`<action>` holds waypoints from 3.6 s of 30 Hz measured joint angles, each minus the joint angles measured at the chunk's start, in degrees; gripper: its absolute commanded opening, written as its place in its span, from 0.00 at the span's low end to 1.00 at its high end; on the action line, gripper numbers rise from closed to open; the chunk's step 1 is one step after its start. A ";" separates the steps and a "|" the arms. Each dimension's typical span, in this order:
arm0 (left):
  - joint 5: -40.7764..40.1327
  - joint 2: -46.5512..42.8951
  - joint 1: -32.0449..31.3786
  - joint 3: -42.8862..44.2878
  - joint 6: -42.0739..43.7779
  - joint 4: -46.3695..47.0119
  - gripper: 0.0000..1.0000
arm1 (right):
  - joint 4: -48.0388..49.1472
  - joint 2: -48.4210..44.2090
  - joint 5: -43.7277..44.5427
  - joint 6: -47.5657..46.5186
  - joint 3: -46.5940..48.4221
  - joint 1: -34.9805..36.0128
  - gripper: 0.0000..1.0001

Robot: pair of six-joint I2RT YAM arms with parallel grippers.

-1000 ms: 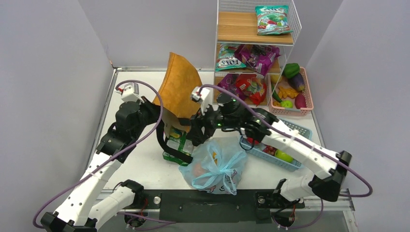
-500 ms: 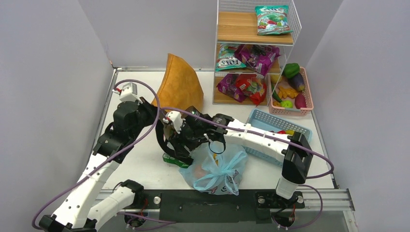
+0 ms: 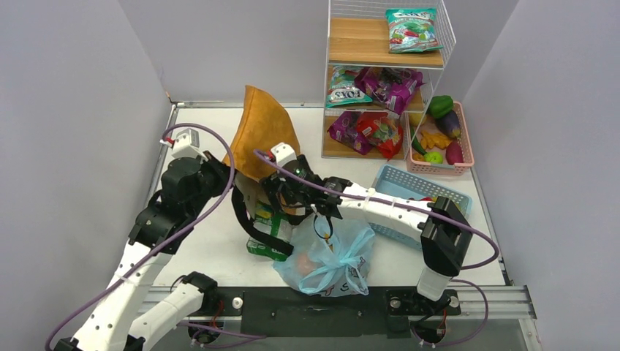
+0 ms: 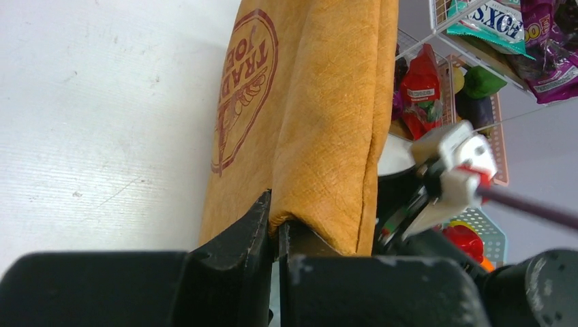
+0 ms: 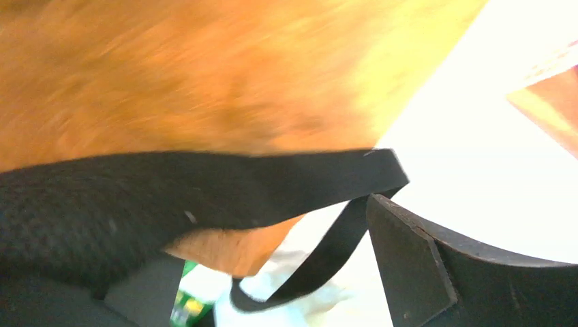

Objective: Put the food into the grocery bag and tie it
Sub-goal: Adjust the grocery bag at the center of the board, then pick up the snack from the grocery bag.

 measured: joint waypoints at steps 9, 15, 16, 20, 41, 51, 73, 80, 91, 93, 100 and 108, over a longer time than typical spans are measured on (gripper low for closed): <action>-3.23 -5.29 0.00 0.68 -0.98 -6.34 0.00 | 0.07 5.70 11.69 -0.20 11.19 -3.91 0.88; -6.10 -8.48 0.00 0.59 -1.81 -10.12 0.00 | 2.08 10.45 12.48 -2.67 18.05 -5.31 0.88; -6.27 -9.05 0.00 0.33 -2.10 -10.21 0.00 | 2.51 10.58 11.96 -3.37 18.25 -5.44 0.88; -6.43 -10.82 0.00 -2.34 -2.82 -10.03 0.00 | 2.49 10.14 9.70 -4.66 17.73 -5.73 0.88; -1.14 -7.41 0.00 -11.56 -6.03 -1.86 0.00 | -10.45 -16.26 -7.82 9.57 -1.01 1.09 0.82; 0.94 -6.40 -0.24 -12.98 -7.17 0.13 0.00 | -9.42 -4.02 -11.56 15.28 -7.19 -2.51 0.81; 0.94 -6.54 -0.28 -13.25 -8.15 0.98 0.00 | 3.56 7.04 -15.54 17.03 -12.50 -5.81 0.55; 0.92 -6.38 -0.28 -13.25 -8.24 1.03 0.00 | 5.64 8.72 -17.44 17.16 -11.34 -6.14 0.18; 0.92 -6.51 -0.28 -13.64 -8.70 1.07 0.00 | 0.87 5.11 -14.56 14.67 -11.02 -6.51 0.07; 0.92 -6.51 -0.28 -13.64 -8.76 1.07 0.00 | -1.14 2.89 -13.40 13.68 -11.02 -6.45 0.07; 0.92 -6.51 -0.28 -13.64 -9.53 1.07 0.00 | -6.84 -4.26 -10.16 10.91 -8.90 -4.07 0.07; 0.92 -6.51 -0.28 -13.94 -9.94 1.14 0.00 | -7.23 -6.29 -9.84 12.79 -6.36 -3.34 0.05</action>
